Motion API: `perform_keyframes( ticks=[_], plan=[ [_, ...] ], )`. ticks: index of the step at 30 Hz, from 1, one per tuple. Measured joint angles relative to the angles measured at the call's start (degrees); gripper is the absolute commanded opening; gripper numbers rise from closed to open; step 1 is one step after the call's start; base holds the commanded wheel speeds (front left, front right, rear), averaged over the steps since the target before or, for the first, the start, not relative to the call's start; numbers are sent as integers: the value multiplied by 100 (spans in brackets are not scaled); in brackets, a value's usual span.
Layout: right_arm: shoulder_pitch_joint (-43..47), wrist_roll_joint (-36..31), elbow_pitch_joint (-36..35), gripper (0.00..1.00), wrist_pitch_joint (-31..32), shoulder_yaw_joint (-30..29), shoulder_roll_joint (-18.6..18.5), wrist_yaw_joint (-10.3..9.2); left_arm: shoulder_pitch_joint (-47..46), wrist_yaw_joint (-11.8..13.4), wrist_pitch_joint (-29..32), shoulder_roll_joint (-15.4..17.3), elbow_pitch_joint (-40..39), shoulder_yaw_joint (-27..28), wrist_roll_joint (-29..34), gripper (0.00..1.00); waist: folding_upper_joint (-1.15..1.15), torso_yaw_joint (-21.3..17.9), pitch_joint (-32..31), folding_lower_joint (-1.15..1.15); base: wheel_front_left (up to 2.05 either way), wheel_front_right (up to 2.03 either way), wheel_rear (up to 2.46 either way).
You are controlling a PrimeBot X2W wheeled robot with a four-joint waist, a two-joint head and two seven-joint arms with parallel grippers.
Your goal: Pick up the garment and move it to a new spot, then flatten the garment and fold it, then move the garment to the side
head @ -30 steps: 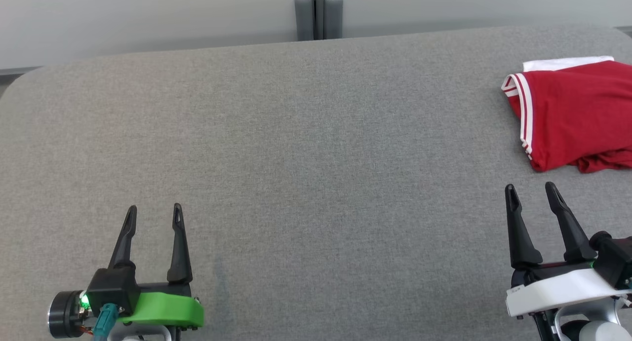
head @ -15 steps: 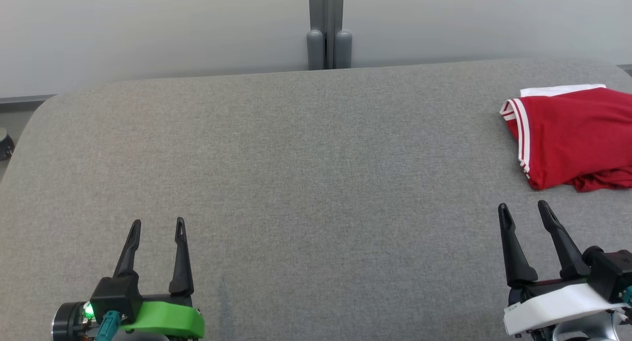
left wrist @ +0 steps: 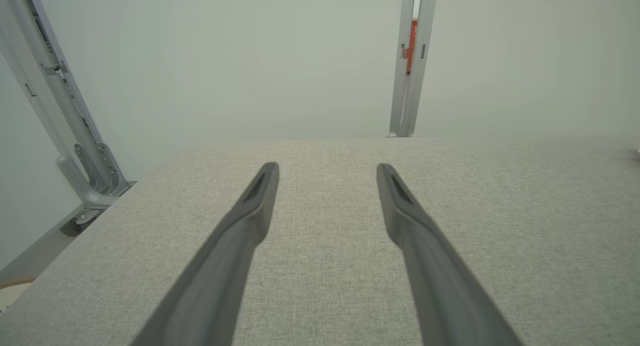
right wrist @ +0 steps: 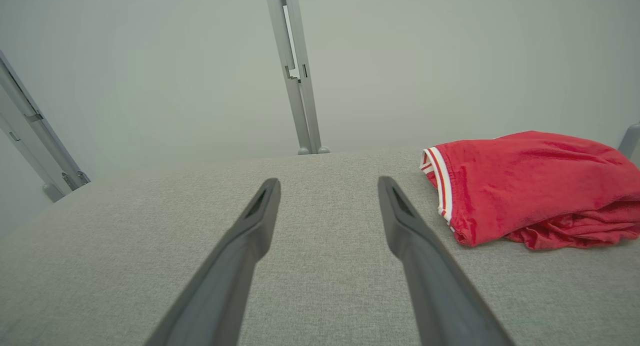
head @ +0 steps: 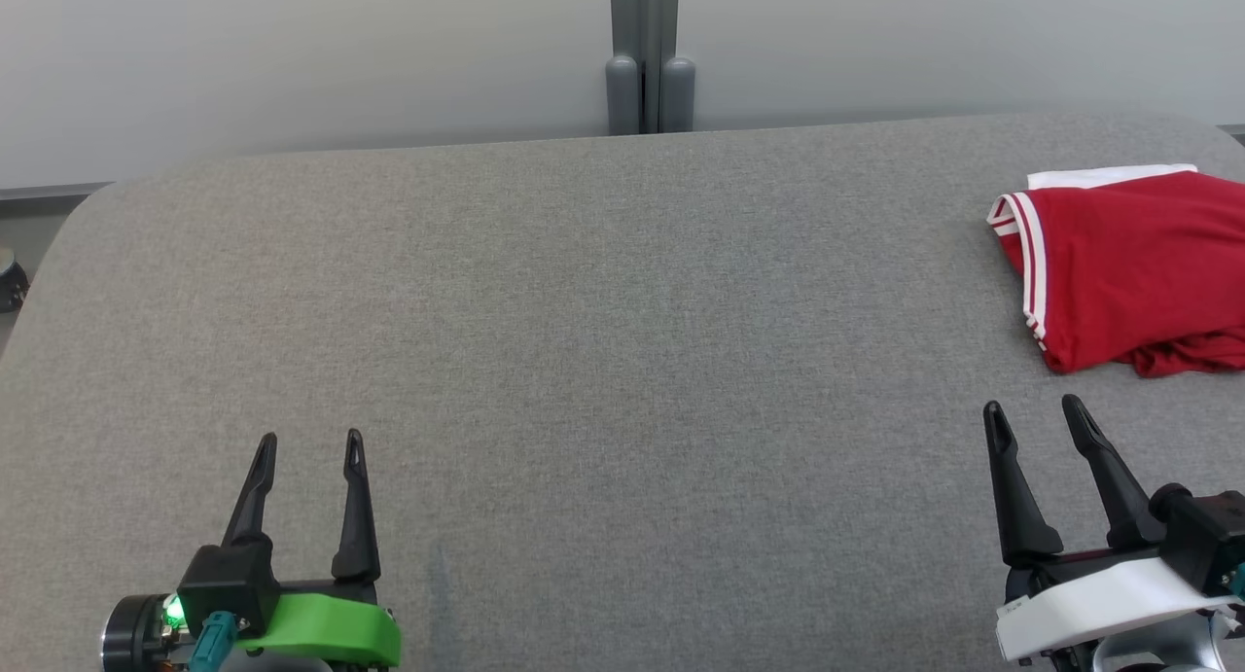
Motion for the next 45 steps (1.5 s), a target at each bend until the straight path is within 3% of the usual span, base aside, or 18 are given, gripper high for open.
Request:
perform_keyframes(
  ticks=[12, 13, 17, 45],
  plan=[
    [-5, -4, 30, 100, 7, 0, -12, 0, -3, -23, -1, -58, 21, 22, 51, 100, 0, -16, -3, 0, 0, 0, 0],
    [-4, -3, 38, 0, 7, -1, -10, 0, -1, -23, 0, -64, 30, 20, 54, 0, 0, -15, 1, 0, 0, 0, 0],
    [28, 109, 207, 0, 7, 30, 40, 0, 43, -25, 49, -125, 189, 1, -65, 0, 0, -18, -3, 0, 0, 0, 0],
    [-469, 3048, 1020, 0, 100, 158, -124, -1, -53, -234, 744, -286, 167, 525, -2750, 0, 0, -55, -76, 0, 0, 0, 0]
  ],
)
